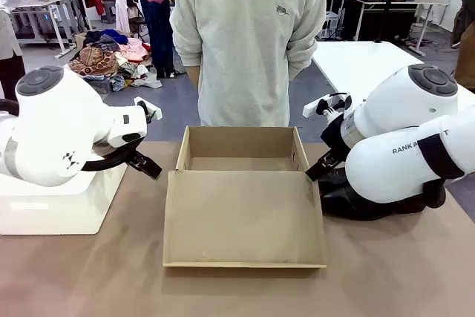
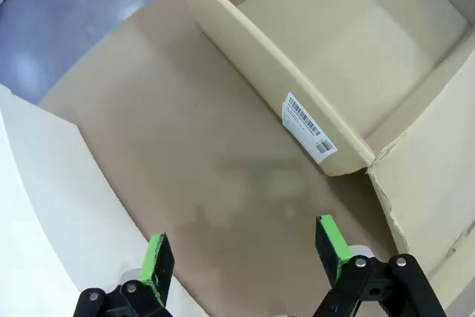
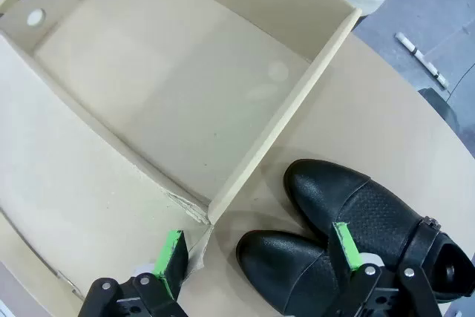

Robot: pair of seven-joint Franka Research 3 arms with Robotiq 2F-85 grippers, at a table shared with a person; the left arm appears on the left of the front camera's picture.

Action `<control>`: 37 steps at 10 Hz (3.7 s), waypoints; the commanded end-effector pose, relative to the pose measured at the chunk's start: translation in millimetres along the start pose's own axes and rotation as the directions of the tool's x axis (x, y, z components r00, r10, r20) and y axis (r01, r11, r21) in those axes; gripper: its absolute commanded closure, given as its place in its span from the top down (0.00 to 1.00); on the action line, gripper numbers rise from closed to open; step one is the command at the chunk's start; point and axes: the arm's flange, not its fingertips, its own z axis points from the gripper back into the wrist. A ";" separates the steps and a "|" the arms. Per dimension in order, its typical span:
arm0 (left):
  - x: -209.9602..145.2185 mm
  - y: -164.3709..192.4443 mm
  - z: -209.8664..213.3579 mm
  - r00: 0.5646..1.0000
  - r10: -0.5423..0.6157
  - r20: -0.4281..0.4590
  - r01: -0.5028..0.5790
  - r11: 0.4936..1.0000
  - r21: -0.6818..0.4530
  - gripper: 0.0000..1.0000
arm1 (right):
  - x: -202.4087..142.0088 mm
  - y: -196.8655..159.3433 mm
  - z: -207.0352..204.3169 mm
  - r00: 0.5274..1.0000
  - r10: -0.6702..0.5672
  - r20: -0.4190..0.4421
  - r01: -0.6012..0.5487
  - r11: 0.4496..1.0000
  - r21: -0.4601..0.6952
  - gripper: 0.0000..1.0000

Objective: Pack the shoes into the box.
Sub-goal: Place one shoe of the Shoes into the Shoes Box.

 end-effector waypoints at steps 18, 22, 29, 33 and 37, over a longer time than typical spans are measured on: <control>35.7 4.0 76.3 0.995 -0.083 0.058 0.079 0.995 0.063 1.00 | 21.6 -22.1 65.3 0.998 0.004 0.069 -0.006 0.999 0.034 1.00; 47.1 1.2 116.4 0.986 -0.138 0.090 0.130 0.987 0.094 1.00 | 31.2 -29.1 107.9 0.993 0.047 0.110 -0.052 0.998 0.043 1.00; 38.0 27.4 169.9 0.869 -0.353 0.347 0.405 0.910 -0.091 1.00 | 15.5 -62.4 157.2 0.930 0.145 0.339 -0.241 0.934 0.262 1.00; 29.4 39.1 184.7 0.822 -0.340 0.456 0.446 0.883 -0.144 1.00 | 11.6 -69.6 166.7 0.887 0.157 0.433 -0.322 0.884 0.339 1.00; 24.9 43.5 186.2 0.814 -0.320 0.484 0.445 0.879 -0.169 1.00 | 8.7 -71.4 169.0 0.871 0.150 0.469 -0.352 0.856 0.380 1.00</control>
